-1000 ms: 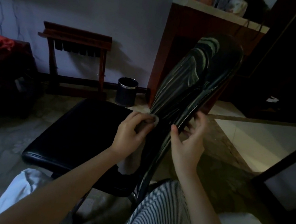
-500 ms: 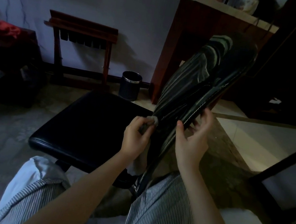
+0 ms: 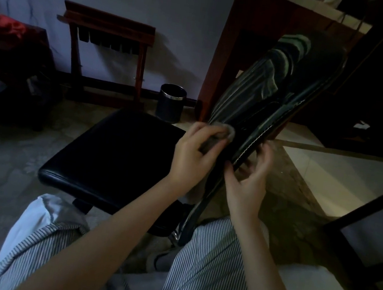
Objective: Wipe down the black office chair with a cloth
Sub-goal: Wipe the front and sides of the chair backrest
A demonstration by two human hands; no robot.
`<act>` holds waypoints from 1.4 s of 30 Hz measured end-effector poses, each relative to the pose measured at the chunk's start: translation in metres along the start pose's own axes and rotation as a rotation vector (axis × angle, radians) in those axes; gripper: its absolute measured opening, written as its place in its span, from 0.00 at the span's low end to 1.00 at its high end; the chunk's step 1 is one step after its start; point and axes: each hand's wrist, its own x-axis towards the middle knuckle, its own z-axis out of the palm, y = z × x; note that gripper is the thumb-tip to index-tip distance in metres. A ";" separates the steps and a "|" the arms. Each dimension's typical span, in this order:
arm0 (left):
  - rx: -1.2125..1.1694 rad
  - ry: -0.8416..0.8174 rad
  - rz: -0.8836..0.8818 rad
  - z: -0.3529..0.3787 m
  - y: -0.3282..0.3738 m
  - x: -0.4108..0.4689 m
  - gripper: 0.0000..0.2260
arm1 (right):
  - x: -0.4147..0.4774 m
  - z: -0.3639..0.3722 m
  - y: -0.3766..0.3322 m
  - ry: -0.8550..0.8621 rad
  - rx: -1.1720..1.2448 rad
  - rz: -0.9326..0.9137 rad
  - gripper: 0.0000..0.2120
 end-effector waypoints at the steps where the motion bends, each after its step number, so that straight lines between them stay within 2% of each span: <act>1: 0.019 -0.016 0.046 0.005 0.004 0.005 0.10 | 0.001 -0.001 0.000 0.001 0.003 -0.004 0.37; 5: 0.094 -0.047 0.147 0.019 0.002 0.013 0.12 | 0.001 -0.003 0.003 0.000 -0.008 -0.011 0.37; 10: 0.181 -0.042 0.248 0.020 -0.016 0.002 0.09 | -0.001 -0.001 0.006 0.014 -0.012 -0.015 0.36; 17: 0.323 -0.101 0.298 0.010 -0.050 -0.039 0.07 | -0.004 0.004 0.011 0.024 0.002 -0.003 0.37; 21: 0.336 -0.190 0.229 -0.001 -0.067 -0.062 0.07 | -0.006 0.000 0.014 -0.016 -0.001 0.020 0.40; 24: 0.263 -0.223 0.105 -0.009 -0.067 -0.069 0.08 | -0.015 0.000 0.017 -0.044 0.008 0.053 0.37; 31: 0.128 -0.026 0.058 -0.011 -0.036 -0.031 0.10 | -0.037 0.015 0.027 -0.089 0.063 0.091 0.38; 34: 0.115 -0.087 0.079 -0.001 -0.027 -0.020 0.10 | -0.035 0.015 0.029 -0.094 0.068 0.109 0.41; 38: -0.011 -0.124 -0.068 0.011 -0.023 -0.027 0.12 | -0.034 0.011 0.032 -0.115 0.089 0.115 0.40; 42: 0.058 -0.132 -0.043 0.012 -0.034 -0.043 0.11 | -0.035 0.013 0.033 -0.115 0.063 0.097 0.40</act>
